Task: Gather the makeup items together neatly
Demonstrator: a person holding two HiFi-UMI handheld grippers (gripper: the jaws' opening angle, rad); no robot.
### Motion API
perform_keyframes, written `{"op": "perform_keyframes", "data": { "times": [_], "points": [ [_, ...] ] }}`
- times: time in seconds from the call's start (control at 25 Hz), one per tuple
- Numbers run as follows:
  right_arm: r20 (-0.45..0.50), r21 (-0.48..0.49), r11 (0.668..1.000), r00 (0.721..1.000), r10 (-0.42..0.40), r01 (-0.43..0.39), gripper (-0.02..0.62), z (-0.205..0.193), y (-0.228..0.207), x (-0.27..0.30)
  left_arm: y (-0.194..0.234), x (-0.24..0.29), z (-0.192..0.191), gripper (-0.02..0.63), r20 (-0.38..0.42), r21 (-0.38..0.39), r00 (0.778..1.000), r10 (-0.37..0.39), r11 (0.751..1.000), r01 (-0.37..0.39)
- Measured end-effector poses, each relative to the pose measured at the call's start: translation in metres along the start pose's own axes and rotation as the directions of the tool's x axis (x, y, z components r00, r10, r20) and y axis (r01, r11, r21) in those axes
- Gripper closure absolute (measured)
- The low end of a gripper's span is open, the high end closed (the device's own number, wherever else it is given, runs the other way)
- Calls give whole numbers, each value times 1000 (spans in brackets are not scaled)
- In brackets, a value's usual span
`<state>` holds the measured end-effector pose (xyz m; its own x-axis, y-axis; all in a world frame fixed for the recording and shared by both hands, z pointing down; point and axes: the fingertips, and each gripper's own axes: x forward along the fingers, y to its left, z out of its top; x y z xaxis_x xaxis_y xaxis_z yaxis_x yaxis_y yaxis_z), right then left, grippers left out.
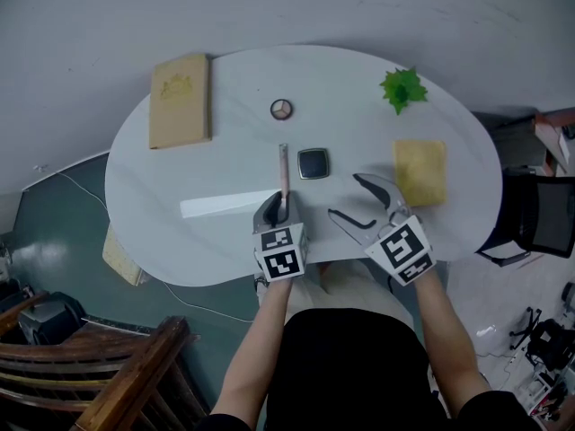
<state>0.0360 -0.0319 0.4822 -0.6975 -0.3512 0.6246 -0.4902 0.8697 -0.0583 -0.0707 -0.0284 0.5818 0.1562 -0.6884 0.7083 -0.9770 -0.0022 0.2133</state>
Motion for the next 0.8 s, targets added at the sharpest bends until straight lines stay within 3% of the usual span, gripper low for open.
{"op": "perform_keyframes", "data": {
  "times": [0.8],
  "points": [
    [2,-4,1000,1000,6,-6,267,-1,-1,-1,-4,0,-1,504,6,23,1000,-13,1000,13]
  ]
}}
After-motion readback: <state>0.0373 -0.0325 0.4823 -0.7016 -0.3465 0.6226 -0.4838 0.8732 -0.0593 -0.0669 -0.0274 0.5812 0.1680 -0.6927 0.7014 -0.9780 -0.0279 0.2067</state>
